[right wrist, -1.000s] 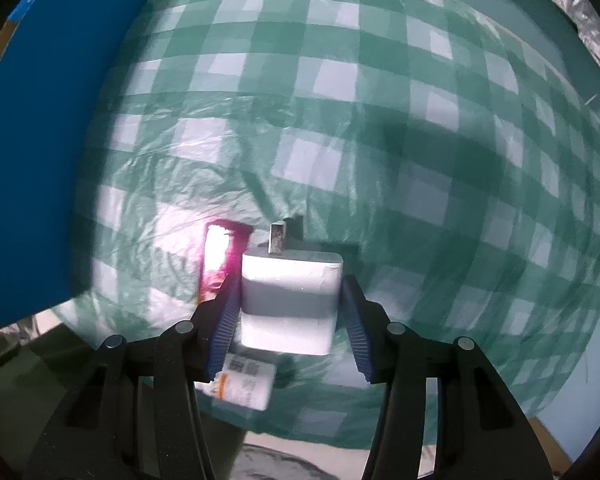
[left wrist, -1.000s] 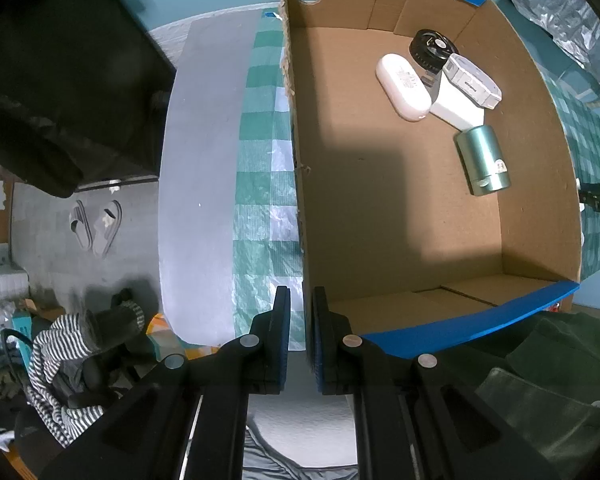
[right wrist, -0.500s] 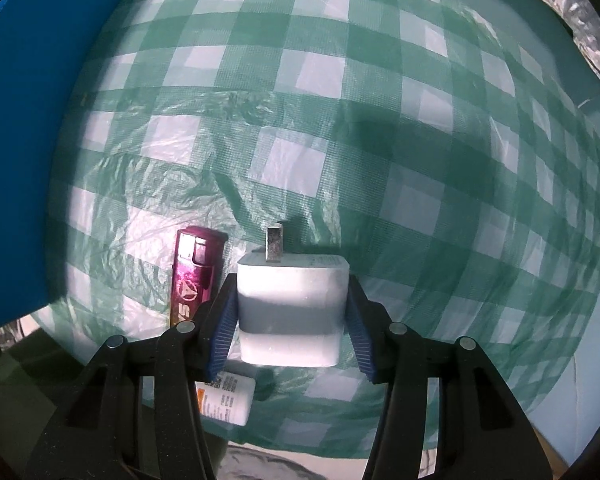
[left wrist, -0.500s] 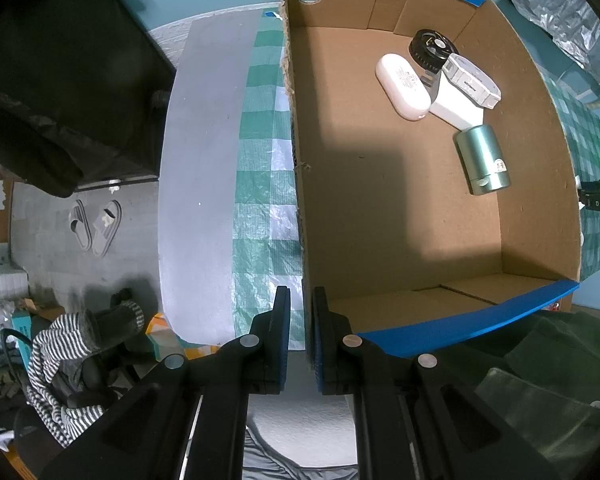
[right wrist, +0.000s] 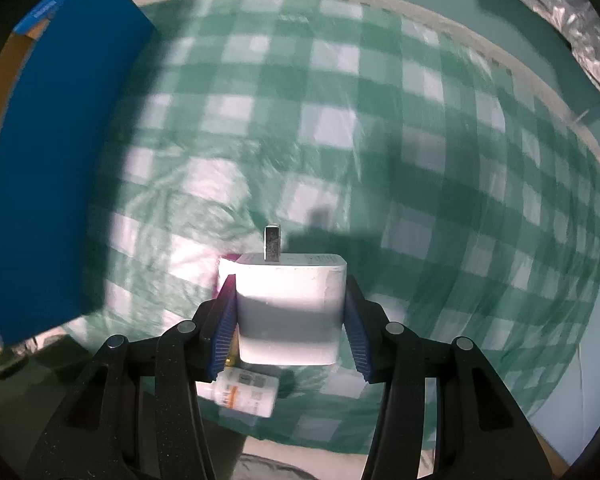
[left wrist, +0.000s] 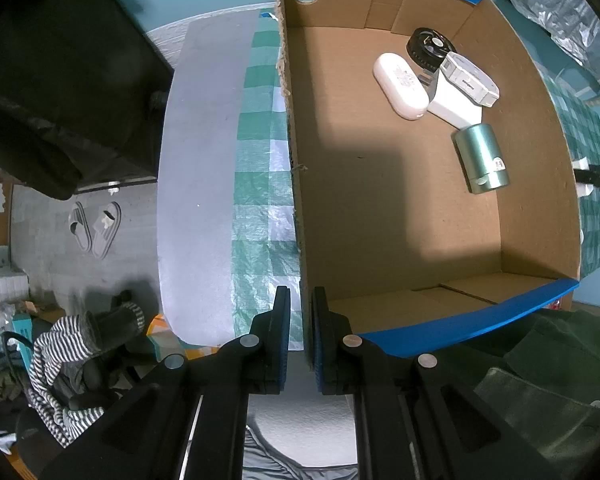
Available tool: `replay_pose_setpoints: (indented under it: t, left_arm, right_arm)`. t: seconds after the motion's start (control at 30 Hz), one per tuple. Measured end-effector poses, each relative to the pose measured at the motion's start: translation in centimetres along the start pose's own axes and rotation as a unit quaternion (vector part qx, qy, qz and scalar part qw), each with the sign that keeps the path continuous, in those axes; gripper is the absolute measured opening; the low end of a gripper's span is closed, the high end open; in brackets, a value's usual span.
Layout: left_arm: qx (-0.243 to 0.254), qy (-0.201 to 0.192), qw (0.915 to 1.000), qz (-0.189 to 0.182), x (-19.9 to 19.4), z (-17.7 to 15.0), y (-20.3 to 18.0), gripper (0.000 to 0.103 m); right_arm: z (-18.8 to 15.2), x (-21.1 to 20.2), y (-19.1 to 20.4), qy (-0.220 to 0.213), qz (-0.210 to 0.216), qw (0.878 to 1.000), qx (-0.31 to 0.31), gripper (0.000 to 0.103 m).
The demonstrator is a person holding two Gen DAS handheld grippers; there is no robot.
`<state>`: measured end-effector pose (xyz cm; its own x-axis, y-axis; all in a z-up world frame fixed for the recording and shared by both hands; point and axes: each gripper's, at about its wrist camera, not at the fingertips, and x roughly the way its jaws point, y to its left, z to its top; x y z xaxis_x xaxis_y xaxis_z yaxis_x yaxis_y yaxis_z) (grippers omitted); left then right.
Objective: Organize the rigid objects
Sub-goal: 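Carry the white charger with the right gripper over the box and release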
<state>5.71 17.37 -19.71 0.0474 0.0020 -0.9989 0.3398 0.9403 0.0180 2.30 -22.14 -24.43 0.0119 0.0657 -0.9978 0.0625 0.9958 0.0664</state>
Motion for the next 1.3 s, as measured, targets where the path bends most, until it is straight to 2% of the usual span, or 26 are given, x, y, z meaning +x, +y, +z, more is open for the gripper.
replay_pose_setpoints:
  t: [0.27, 0.67, 1.03, 1.3]
  left_arm:
    - [0.000, -0.002, 1.0000, -0.001, 0.0, 0.1, -0.1, 0.010]
    - [-0.002, -0.004, 1.0000, -0.002, -0.3, 0.3, -0.1, 0.010]
    - [-0.006, -0.002, 1.0000, -0.004, -0.2, 0.5, 0.0, 0.010]
    - [-0.010, -0.002, 0.9999, -0.004, -0.1, 0.5, 0.2, 0.010]
  right_arm:
    - [2.2, -3.8, 2.1, -0.023, 0.011, 0.999, -0.025, 0.049]
    - [6.1, -6.1, 7.0, -0.041, 0.021, 0.996, -0.074, 0.049]
    - [9.6, -9.3, 13.2, -0.073, 0.046, 0.984, -0.154, 0.049]
    - [10.8, -9.5, 17.6, -0.076, 0.054, 0.973, -0.209, 0.049]
